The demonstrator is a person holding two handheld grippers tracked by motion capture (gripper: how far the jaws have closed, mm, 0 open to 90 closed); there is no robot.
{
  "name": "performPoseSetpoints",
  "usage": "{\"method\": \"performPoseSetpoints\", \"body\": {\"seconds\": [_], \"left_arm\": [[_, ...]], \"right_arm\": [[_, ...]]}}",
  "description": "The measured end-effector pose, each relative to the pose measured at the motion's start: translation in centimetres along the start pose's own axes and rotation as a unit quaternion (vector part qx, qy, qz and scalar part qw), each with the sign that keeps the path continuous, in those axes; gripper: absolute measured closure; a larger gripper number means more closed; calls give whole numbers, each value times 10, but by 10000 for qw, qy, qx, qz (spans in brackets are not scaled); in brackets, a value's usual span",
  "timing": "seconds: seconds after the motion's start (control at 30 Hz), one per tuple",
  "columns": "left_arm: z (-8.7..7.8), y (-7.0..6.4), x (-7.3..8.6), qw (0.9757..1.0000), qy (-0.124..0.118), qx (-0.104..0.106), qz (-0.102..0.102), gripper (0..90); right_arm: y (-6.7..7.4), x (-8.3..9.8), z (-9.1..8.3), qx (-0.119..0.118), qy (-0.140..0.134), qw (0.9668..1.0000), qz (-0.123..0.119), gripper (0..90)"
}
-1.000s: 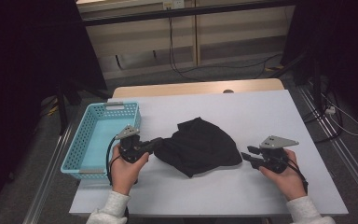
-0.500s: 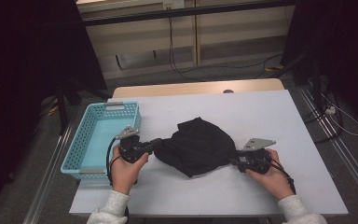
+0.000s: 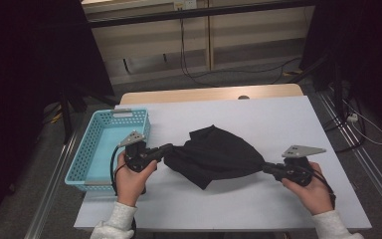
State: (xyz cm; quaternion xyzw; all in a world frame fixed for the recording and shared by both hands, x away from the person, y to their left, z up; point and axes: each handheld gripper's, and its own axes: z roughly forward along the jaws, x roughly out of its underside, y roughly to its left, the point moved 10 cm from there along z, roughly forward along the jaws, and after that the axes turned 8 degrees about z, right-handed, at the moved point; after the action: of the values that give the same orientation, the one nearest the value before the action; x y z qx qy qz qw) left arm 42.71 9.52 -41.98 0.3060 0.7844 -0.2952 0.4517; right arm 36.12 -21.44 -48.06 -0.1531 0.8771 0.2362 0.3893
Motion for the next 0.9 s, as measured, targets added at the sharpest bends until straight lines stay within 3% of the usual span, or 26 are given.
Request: {"method": "performPoseSetpoints", "body": {"seconds": [0.07, 0.2, 0.23, 0.3, 0.4, 0.5, 0.57, 0.8, 0.9], "left_arm": [[4, -1, 1, 10000, 22, 26, 22, 886], [14, 1, 9, 9999, 152, -19, -27, 886], [16, 3, 12, 9997, 217, -67, 15, 887], [20, 8, 19, 9994, 312, -148, -29, 886], [23, 15, 29, 9985, 470, -276, -20, 886], [23, 20, 32, 9982, 480, -340, -103, 884], [24, 21, 34, 9981, 500, -344, -118, 882], [24, 20, 41, 9977, 571, -346, -110, 873], [23, 17, 40, 9983, 515, -202, -180, 865]], "right_arm": [[-4, -3, -10, 115, -10, 9996, 248, 855], [-4, -7, -18, 294, 102, 9987, 416, 852], [-6, -7, -14, 388, 103, 9985, 375, 851], [-13, -4, -1, 411, 182, 9974, 565, 850], [-24, -3, 24, 430, 235, 9966, 660, 825], [-33, -5, 39, 754, 202, 9960, 436, 778], [-36, -5, 43, 841, 164, 9960, 270, 761], [-42, -7, 43, 921, -17, 9951, 367, 662], [-41, -8, 44, 1082, -52, 9940, 147, 607]]}}
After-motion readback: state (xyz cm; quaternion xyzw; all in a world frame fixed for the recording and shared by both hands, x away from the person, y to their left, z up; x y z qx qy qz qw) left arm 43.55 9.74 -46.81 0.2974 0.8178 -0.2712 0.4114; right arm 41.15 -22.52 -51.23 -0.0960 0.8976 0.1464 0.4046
